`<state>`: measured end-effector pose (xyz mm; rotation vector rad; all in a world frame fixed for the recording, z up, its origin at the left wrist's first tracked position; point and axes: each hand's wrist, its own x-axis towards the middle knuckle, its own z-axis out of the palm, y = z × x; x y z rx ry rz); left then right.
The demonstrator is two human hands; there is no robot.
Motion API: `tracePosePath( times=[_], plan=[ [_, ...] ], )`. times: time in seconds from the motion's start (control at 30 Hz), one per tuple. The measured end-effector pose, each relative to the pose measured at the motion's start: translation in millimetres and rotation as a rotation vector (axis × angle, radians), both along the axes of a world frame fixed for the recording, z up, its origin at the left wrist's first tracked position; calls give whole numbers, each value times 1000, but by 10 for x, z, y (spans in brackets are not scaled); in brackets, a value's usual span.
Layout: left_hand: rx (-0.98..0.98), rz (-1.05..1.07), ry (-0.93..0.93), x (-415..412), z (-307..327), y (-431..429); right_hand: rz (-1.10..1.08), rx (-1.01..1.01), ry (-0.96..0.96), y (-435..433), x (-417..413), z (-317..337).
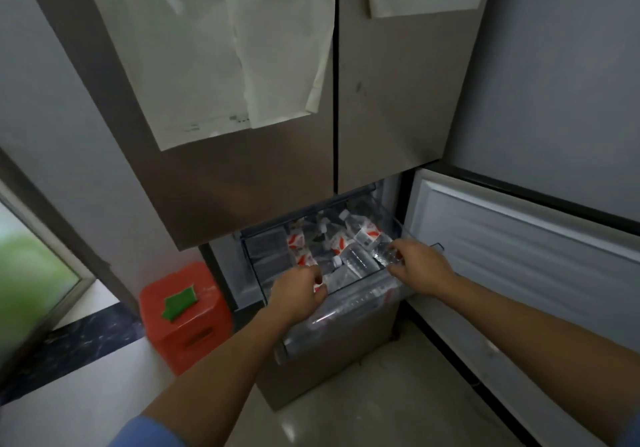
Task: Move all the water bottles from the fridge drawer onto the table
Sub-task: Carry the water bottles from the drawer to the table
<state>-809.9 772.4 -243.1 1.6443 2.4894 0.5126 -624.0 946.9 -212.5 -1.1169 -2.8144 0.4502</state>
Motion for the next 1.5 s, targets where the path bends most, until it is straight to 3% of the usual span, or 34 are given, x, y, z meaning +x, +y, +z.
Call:
tracePosePath(
  times=[0.43,0.63,0.8,1.03,1.2,1.3,1.5],
  plan=[
    [-80,255,-146,-52,-657,510,74,-129,-129,1303,-798,-692],
    [-123,413,-173,43,-732,579,117,-214,-267,1639,-1010,-1008],
    [-154,512,-215,88,-641,685,189,-293,-225,1782,-982,-1059],
    [189,623,-409,52,-225,1127,599,-266,-101,1642,-907,-862],
    [202,697,-412,16,-133,1328,733,-292,-6,1489,-941,-776],
    [299,818,-448,9,-148,1249,727,-441,-37,1519,-1047,-816],
    [412,987,-413,-46,-131,956,529,-937,-166,1788,-1413,-901]
  ],
)
